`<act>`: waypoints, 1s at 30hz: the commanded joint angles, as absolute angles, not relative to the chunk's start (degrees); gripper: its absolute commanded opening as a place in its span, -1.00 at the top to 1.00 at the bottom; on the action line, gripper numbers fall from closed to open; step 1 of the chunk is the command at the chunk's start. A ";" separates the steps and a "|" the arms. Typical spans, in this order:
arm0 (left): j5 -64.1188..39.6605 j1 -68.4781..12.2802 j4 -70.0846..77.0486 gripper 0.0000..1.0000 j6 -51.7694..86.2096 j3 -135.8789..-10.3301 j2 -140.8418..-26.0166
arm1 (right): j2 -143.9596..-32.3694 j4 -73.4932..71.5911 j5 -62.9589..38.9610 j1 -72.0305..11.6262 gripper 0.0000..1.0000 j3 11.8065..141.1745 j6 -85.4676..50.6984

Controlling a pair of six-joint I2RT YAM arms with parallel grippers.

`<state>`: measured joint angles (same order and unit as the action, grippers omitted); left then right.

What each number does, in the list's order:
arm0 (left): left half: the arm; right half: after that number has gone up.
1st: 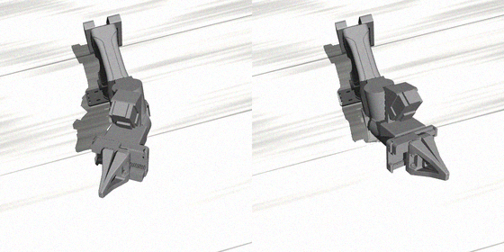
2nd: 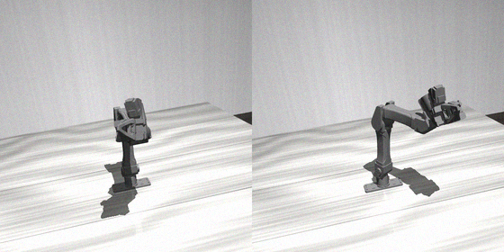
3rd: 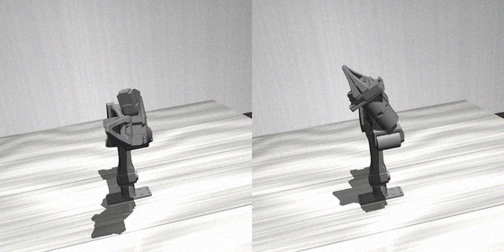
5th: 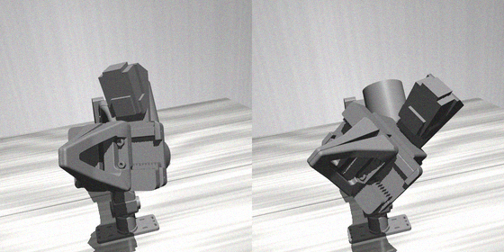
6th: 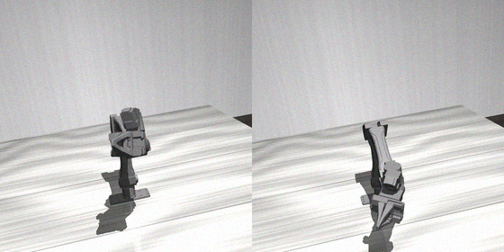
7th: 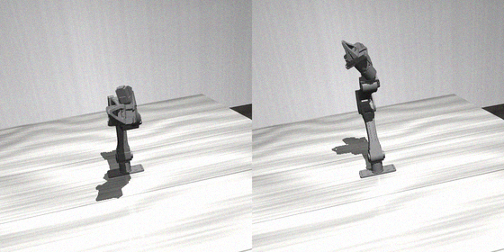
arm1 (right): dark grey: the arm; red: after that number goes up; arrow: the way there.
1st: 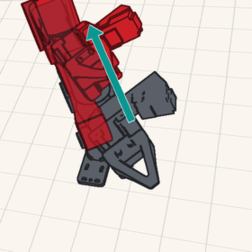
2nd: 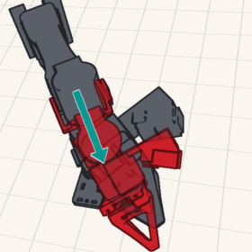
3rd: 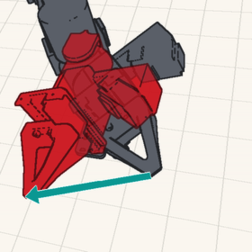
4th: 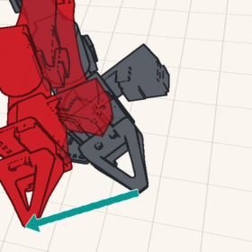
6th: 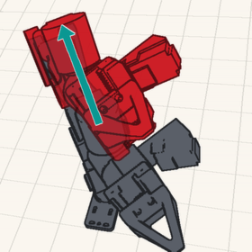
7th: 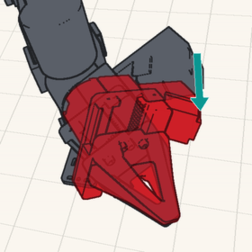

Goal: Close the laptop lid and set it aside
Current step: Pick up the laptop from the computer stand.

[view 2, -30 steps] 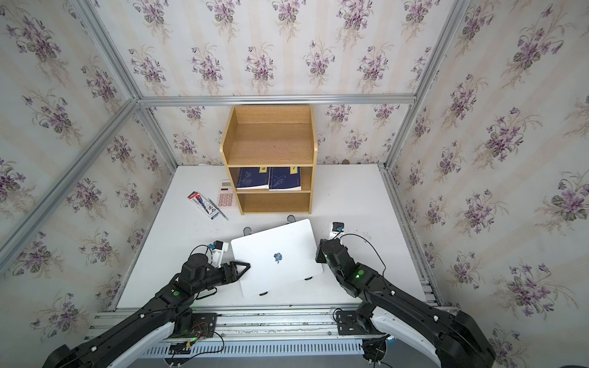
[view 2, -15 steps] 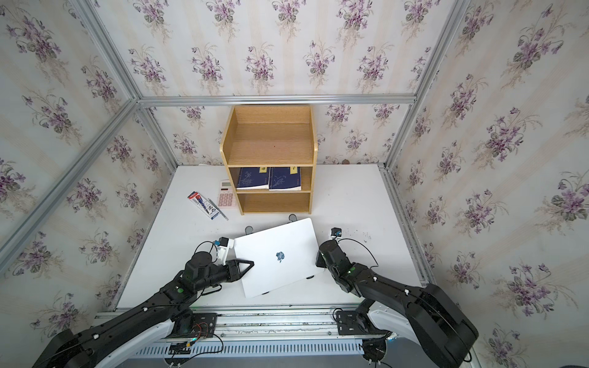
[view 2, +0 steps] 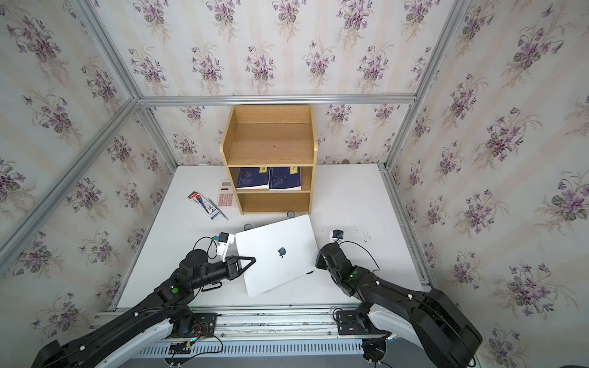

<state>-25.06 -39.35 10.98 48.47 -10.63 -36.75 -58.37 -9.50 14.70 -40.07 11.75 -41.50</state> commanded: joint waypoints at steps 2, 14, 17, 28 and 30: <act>-24.51 -39.93 8.88 1.00 48.28 -13.13 -35.70 | -53.24 -6.44 17.73 -40.08 0.71 11.64 -42.54; -26.32 -40.52 4.06 1.00 50.14 -22.10 -29.53 | -30.88 8.09 22.56 -40.08 0.61 16.53 -42.63; -25.73 -40.56 0.95 1.00 50.27 -24.95 -27.53 | -27.78 11.34 23.94 -40.05 0.58 19.25 -42.39; -20.88 -40.53 -12.83 1.00 49.67 -36.77 -17.59 | -21.49 18.01 27.93 -40.07 0.39 27.55 -42.01; -17.45 -40.52 -14.80 1.00 49.75 -38.84 -15.89 | -20.70 17.96 27.91 -40.08 0.29 28.78 -42.01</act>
<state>-21.87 -40.62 -19.20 50.19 -36.25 -17.67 -21.45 16.84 26.37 -40.07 27.68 -42.04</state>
